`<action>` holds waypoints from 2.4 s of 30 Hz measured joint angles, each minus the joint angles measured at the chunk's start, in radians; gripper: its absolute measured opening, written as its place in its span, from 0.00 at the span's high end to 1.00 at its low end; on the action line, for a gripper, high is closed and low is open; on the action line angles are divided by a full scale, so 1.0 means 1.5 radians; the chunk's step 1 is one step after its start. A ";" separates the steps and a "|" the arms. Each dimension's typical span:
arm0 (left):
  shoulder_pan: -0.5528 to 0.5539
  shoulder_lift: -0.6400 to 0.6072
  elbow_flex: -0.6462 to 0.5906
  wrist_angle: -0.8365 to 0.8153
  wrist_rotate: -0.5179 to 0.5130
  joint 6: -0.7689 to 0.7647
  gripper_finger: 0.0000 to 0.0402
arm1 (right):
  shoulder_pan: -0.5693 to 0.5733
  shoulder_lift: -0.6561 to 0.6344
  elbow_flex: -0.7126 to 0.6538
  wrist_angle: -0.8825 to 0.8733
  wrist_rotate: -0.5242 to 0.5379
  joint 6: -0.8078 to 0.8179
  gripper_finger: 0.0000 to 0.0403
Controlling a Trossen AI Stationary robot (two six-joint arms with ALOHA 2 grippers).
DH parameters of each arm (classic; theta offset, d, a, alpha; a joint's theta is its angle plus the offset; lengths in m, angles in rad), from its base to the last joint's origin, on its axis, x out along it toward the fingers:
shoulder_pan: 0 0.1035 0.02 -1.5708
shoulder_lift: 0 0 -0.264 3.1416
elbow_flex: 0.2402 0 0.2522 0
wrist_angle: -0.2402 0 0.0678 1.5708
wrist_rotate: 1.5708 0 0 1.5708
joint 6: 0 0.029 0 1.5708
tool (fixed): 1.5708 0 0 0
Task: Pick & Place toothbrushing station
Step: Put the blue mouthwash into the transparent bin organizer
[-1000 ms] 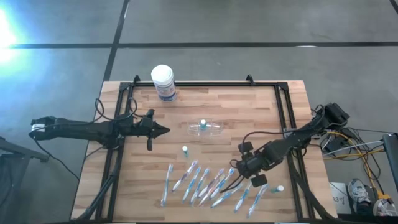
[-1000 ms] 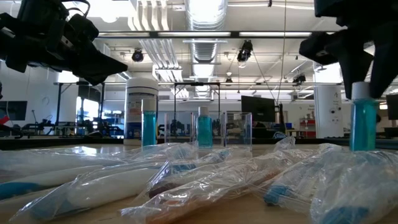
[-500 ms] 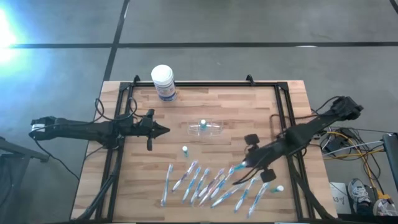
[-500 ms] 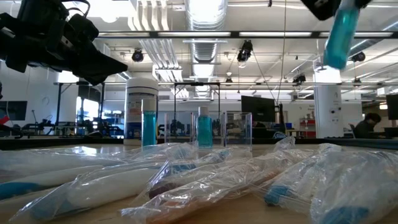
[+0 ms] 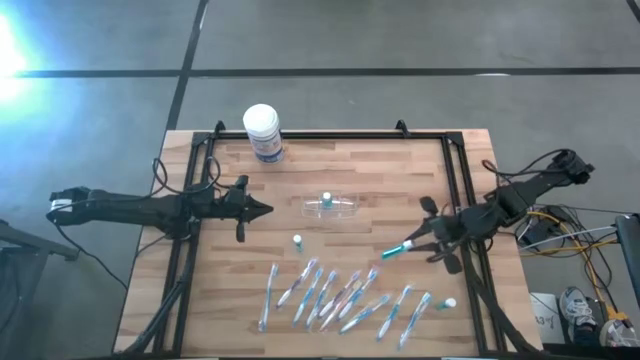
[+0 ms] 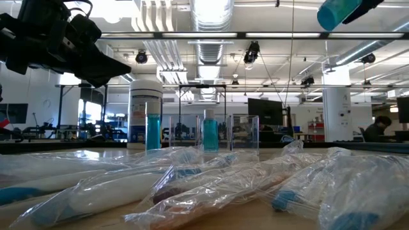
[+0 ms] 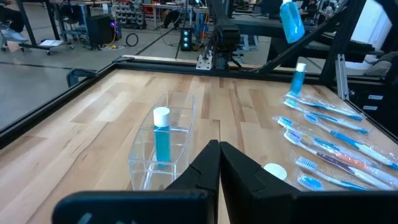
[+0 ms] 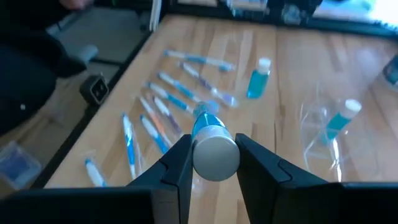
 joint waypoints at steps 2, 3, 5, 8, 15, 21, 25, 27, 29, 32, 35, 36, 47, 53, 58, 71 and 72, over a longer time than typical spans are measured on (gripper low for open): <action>0.000 0.000 0.000 0.000 0.000 0.000 0.97 | 0.000 -0.040 -0.039 0.037 0.003 -0.013 0.77; 0.000 0.000 0.000 0.000 0.000 0.000 0.97 | 0.000 -0.058 -0.056 0.051 0.003 -0.018 0.77; 0.000 0.000 0.000 0.000 0.000 0.000 0.97 | -0.001 -0.095 -0.089 0.083 0.009 -0.022 0.77; 0.000 0.000 0.000 0.000 0.000 0.000 0.96 | -0.004 -0.139 -0.133 0.120 0.019 -0.021 0.77; 0.000 0.000 0.000 0.000 0.000 0.000 0.97 | -0.004 -0.186 -0.219 0.197 0.026 -0.008 0.77; 0.000 0.000 0.000 0.000 0.000 0.000 0.97 | -0.004 -0.206 -0.258 0.196 0.042 0.036 0.77; 0.000 0.000 0.000 0.000 0.000 0.006 0.97 | -0.008 -0.193 -0.239 0.187 0.058 0.048 0.77; 0.000 0.000 0.000 0.001 0.000 0.006 0.96 | -0.016 -0.169 -0.212 0.177 0.058 0.049 0.77; 0.000 0.000 0.000 0.001 -0.001 0.006 0.96 | -0.027 -0.134 -0.171 0.133 0.057 0.050 0.77; 0.000 0.000 0.000 0.001 -0.001 0.006 0.97 | -0.056 -0.065 -0.093 0.040 0.057 0.061 0.77; 0.000 0.000 0.000 0.001 -0.001 0.006 0.97 | -0.092 0.017 0.000 -0.043 0.055 0.066 0.77; 0.000 0.000 0.000 0.001 -0.001 0.006 0.97 | -0.103 0.046 0.031 -0.070 0.055 0.064 0.77; 0.000 0.000 0.000 0.000 -0.001 0.003 0.97 | -0.245 0.347 0.337 -0.267 -0.008 -0.016 0.77; 0.000 0.000 0.000 -0.001 -0.001 0.002 0.97 | -0.314 0.478 0.460 -0.291 -0.083 -0.070 0.77; 0.000 0.000 0.000 -0.010 -0.001 0.002 0.97 | -0.355 0.582 0.554 -0.352 -0.090 -0.085 0.77; 0.000 0.000 0.000 -0.016 0.000 -0.001 0.97 | -0.390 0.766 0.706 -0.388 -0.088 -0.130 0.77; 0.000 0.000 0.000 -0.016 0.000 -0.001 0.97 | -0.391 0.771 0.711 -0.388 -0.088 -0.132 0.77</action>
